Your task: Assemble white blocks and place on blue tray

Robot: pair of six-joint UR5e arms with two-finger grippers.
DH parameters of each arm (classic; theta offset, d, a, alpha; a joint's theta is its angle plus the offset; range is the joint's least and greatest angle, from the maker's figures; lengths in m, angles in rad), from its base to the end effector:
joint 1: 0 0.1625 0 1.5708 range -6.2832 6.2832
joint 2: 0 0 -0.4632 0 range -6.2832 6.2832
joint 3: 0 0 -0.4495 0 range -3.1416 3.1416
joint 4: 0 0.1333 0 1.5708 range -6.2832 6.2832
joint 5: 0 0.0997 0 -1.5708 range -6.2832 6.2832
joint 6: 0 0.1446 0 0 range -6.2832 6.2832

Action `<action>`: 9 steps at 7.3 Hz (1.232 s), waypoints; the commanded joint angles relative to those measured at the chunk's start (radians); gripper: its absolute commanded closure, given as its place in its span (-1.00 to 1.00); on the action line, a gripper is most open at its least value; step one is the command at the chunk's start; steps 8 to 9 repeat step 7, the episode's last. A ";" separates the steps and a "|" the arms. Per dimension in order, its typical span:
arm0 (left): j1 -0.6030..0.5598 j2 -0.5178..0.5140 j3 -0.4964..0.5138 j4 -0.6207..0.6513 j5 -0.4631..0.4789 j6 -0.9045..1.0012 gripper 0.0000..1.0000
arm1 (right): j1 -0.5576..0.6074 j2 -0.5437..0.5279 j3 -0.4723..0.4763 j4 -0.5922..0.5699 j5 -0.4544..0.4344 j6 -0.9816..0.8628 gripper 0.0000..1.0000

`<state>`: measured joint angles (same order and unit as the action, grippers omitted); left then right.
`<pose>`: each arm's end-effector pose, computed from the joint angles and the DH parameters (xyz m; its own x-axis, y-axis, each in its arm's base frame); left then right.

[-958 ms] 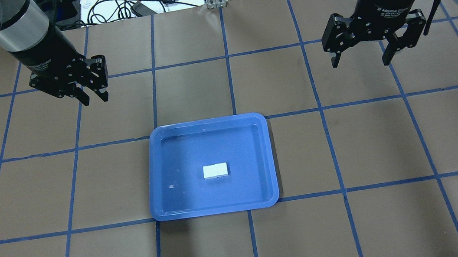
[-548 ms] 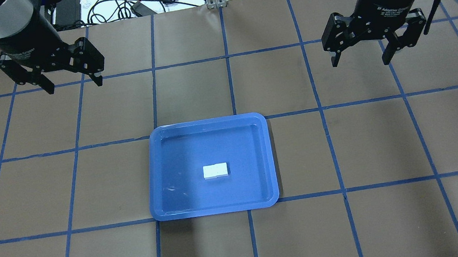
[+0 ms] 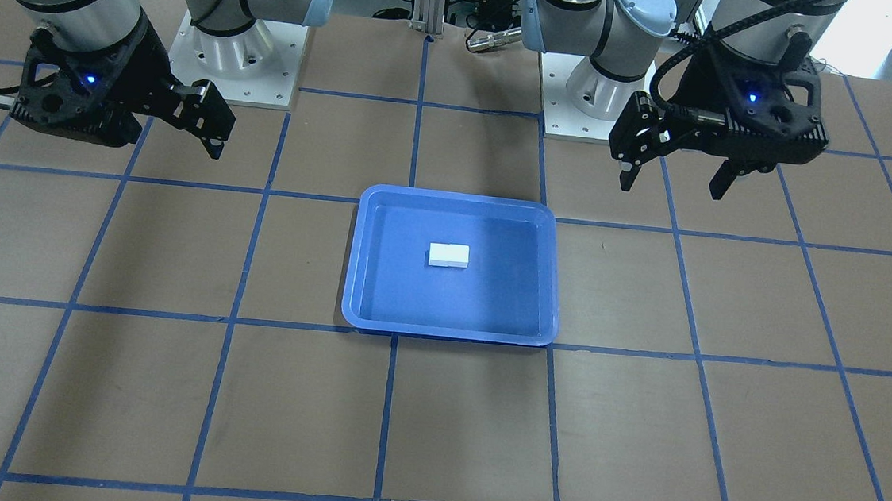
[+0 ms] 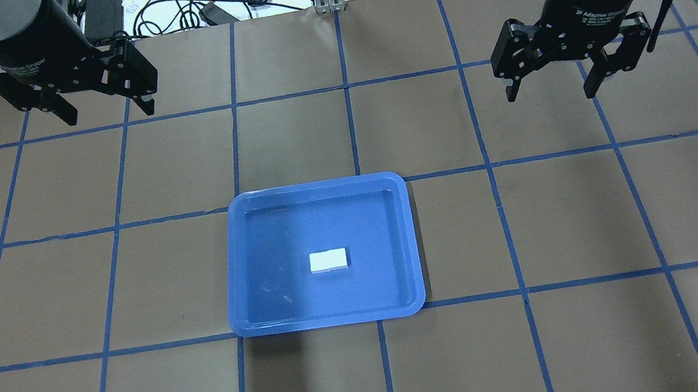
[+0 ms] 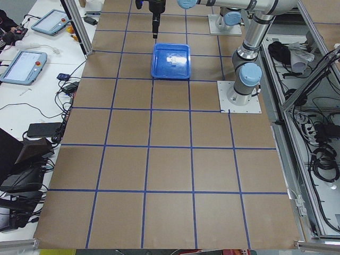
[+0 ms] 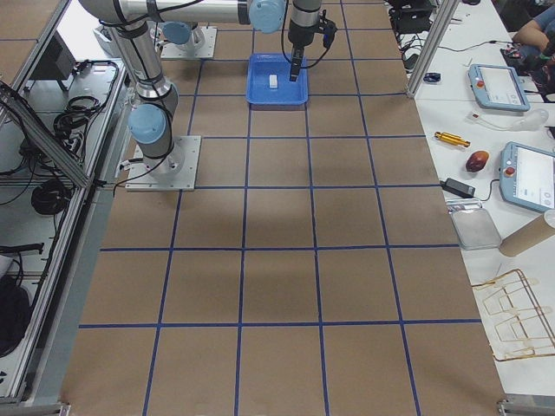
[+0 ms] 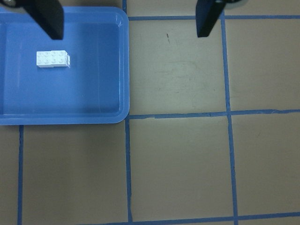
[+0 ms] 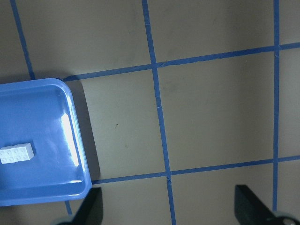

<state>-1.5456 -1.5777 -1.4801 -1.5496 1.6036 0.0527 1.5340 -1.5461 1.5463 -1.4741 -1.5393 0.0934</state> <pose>-0.1143 -0.5685 0.5300 -0.9990 0.0238 -0.0381 0.0276 0.9943 -0.1029 0.1177 -0.5509 0.4720 -0.9909 0.1324 -0.0222 0.1296 0.9866 0.0992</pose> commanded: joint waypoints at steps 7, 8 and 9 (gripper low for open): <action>0.025 0.013 0.000 0.020 -0.039 0.009 -1.00 | 0.000 -0.006 0.002 -0.018 -0.008 -0.003 -1.00; 0.025 0.013 0.000 0.020 -0.039 0.009 -1.00 | 0.000 -0.006 0.002 -0.018 -0.008 -0.003 -1.00; 0.025 0.013 0.000 0.020 -0.039 0.009 -1.00 | 0.000 -0.006 0.002 -0.018 -0.008 -0.003 -1.00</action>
